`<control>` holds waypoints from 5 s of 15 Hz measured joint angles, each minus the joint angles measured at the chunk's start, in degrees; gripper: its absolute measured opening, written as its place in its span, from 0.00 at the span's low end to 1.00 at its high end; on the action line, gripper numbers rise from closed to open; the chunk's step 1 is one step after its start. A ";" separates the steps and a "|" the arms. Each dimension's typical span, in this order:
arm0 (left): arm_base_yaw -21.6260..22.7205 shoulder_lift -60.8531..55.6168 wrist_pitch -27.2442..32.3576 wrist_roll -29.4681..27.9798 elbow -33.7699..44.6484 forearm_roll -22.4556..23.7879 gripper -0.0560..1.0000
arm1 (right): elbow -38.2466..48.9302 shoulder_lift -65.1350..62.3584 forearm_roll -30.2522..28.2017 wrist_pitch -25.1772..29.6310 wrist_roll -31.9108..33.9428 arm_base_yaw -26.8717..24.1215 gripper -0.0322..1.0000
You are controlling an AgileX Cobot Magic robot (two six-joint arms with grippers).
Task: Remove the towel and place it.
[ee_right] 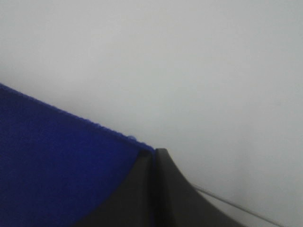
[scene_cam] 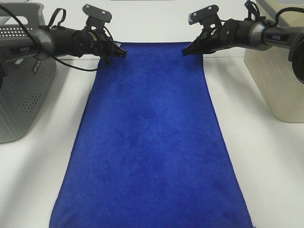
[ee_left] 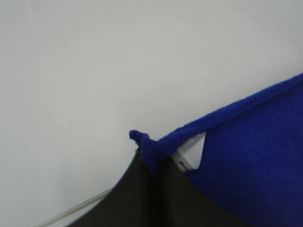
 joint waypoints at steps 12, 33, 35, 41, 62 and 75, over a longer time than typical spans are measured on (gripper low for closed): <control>0.06 0.00 -0.29 0.00 0.00 2.64 0.49 | 0.00 0.00 0.00 0.74 0.00 -0.06 0.42; 0.29 -26.53 64.86 -3.67 -4.01 0.23 0.80 | 0.00 -30.60 5.21 63.31 8.88 -0.23 0.74; 1.55 -29.51 66.12 -4.01 -4.30 2.92 0.80 | 0.00 -33.46 3.72 64.00 13.46 -0.63 0.74; 14.44 -32.37 66.41 -3.32 -4.30 -3.67 0.80 | 0.11 -37.36 1.89 64.11 19.88 -8.48 0.74; 17.59 -133.61 60.96 -1.49 81.47 3.15 0.80 | 79.47 -129.72 1.66 63.43 16.90 -8.94 0.74; 17.59 -152.92 58.84 -0.11 95.63 -1.43 0.80 | 94.94 -150.29 1.20 58.56 12.15 -8.94 0.74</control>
